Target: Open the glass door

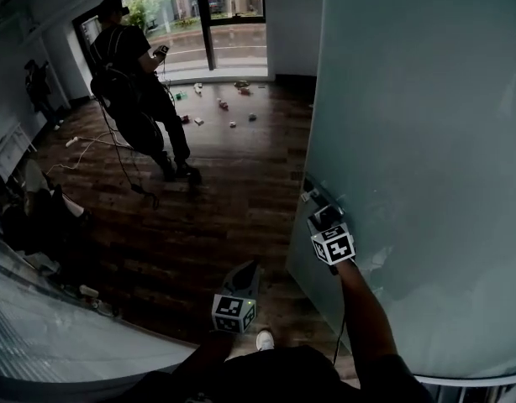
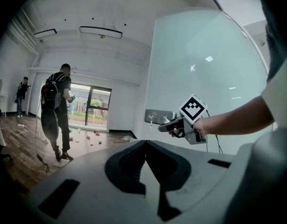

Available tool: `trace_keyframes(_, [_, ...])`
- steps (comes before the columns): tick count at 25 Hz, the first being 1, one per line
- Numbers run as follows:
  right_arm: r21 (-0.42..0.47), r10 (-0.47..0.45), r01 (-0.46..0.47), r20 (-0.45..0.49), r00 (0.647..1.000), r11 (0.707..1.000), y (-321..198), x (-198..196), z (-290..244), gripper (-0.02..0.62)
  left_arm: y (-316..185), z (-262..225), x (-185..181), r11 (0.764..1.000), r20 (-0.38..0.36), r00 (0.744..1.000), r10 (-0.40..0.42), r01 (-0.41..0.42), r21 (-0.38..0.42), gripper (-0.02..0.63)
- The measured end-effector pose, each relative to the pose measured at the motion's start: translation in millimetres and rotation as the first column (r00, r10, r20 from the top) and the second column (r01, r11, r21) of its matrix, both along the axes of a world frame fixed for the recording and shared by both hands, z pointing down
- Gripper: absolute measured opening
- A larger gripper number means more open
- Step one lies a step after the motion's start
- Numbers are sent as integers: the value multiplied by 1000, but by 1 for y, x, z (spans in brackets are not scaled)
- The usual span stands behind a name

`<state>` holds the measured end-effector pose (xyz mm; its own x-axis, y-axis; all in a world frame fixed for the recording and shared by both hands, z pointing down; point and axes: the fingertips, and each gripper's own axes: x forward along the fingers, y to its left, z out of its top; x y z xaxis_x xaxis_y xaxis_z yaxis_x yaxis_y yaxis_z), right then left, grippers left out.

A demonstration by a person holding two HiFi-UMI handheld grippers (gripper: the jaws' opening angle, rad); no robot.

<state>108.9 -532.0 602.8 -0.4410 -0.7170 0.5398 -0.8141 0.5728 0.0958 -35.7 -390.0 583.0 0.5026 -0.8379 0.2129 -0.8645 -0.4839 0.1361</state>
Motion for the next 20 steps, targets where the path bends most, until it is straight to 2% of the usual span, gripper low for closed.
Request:
trace_keyframes(10, [-8,126,-126,10,992,992,-67,88,4,17,-62,13,25,1000,-1,1000,26,-26,-10,6])
trace_keyframes(20, [-29,278,-277,27,960,961,-127,200,7,17,-118,24,66,999,2,1000,6,-6,-49,6])
